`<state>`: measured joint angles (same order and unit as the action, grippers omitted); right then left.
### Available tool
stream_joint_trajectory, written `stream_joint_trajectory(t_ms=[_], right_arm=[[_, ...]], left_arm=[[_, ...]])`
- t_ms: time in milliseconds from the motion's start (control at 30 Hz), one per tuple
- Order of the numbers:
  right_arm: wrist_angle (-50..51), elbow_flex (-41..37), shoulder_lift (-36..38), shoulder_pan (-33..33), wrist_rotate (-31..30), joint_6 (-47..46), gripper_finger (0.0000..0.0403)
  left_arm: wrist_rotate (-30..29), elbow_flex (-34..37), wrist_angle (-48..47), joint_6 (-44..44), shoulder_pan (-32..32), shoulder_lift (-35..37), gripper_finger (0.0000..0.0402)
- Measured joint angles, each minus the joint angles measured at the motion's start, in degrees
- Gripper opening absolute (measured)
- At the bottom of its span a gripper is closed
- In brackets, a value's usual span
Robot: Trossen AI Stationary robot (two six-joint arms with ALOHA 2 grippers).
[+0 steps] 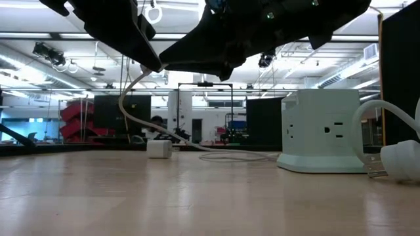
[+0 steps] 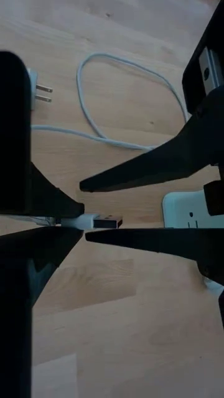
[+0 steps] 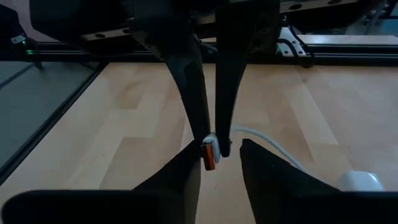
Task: Insert USB
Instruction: Insert the white charger cable into the white charger adapter
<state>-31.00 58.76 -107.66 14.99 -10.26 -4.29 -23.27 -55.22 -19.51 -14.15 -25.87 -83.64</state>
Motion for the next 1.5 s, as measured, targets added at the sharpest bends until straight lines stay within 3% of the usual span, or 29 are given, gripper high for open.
stream_joint_trajectory(t_ms=[167, 400, 600, 833, 1000, 1167, 1233, 1333, 1500], right_arm=[[0.3, 0.0, 0.0, 0.0, 0.5, 2.7, 0.0012], [-1.0, 0.0, 0.0, 0.9, -4.5, 4.1, 0.0001], [-5.3, 0.1, 0.0, 1.2, -10.4, 5.8, 0.0001], [-9.1, 0.0, 0.0, 0.7, -11.6, 5.7, 0.0000], [-19.6, 0.0, 0.0, 0.7, -11.5, 9.2, 0.0000], [-24.4, -0.7, 0.0, 1.1, -10.9, 11.8, 0.0000], [-28.3, -2.8, 0.0, 1.1, -10.2, 11.9, 0.0000], [-37.5, -7.0, 0.0, 0.2, -7.9, 10.8, 0.0000], [-52.7, -13.1, 0.0, -1.9, -0.9, 7.1, 0.0000]], left_arm=[[-0.1, 0.0, 0.3, 0.0, 0.0, 0.0, 0.0001], [-1.1, 0.0, -1.1, 1.7, -1.3, 0.8, 0.0032], [-9.8, 0.1, -10.0, -1.7, -6.0, 7.6, 0.0064], [-20.8, 0.3, -7.4, -4.0, -13.7, 15.5, 0.0070], [-29.2, 5.0, 5.6, 1.6, -20.1, 15.4, 0.0070], [-35.8, 15.5, 25.6, 8.0, -25.1, 15.4, 0.0070], [-35.2, 20.6, 36.1, 8.6, -25.0, 15.3, 0.0070], [-29.6, 26.9, 50.4, 8.8, -22.2, 14.9, 0.0070], [-29.2, 34.7, 69.4, 10.6, -16.9, 14.6, 0.0070]])
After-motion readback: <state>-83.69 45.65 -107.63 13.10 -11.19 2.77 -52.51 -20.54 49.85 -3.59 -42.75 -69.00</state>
